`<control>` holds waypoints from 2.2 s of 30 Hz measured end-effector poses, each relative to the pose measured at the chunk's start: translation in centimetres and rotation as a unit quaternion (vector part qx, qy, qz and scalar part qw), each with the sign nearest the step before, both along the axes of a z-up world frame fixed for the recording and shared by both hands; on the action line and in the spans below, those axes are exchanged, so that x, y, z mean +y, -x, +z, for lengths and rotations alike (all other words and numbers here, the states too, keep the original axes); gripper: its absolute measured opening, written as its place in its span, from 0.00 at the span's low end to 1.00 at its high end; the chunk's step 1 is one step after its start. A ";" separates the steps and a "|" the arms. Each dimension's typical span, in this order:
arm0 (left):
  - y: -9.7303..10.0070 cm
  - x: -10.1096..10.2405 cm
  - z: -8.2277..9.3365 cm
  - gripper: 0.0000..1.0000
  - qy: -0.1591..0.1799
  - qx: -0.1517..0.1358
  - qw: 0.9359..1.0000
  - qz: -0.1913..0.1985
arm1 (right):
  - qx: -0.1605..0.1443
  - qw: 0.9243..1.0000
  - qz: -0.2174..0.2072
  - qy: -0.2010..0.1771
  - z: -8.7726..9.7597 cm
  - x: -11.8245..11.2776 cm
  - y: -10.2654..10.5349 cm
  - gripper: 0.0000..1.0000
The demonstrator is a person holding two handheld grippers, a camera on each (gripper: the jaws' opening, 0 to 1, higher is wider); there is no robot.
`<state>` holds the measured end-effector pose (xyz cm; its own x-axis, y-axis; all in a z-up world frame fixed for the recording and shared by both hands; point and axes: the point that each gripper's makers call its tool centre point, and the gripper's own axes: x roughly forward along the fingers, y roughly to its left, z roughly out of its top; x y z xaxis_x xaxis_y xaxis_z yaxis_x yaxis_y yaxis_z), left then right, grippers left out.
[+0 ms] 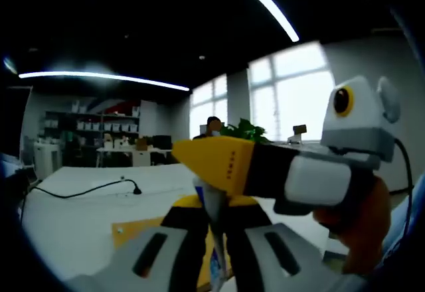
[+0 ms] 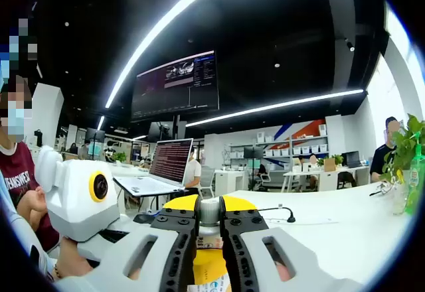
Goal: Pick up the toothpaste unscrew the cap squeeze it onto the small board screw the cap back on and return it to the table
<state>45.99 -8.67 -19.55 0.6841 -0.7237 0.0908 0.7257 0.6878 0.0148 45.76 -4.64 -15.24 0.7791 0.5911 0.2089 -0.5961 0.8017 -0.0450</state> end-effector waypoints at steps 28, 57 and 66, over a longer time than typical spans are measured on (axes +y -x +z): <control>0.7 0.0 -0.3 0.07 -0.003 -0.015 1.000 -0.016 | 0.000 0.999 0.034 -0.009 0.0 -0.1 1.0 0.11; 5.4 0.4 0.8 0.08 -0.029 0.017 0.934 -0.355 | -0.022 0.918 0.393 0.043 3.3 -1.3 3.9 0.30; 4.7 0.2 -0.2 0.08 -0.024 0.037 0.931 -0.362 | 0.071 0.844 0.531 0.004 0.2 1.0 4.6 0.18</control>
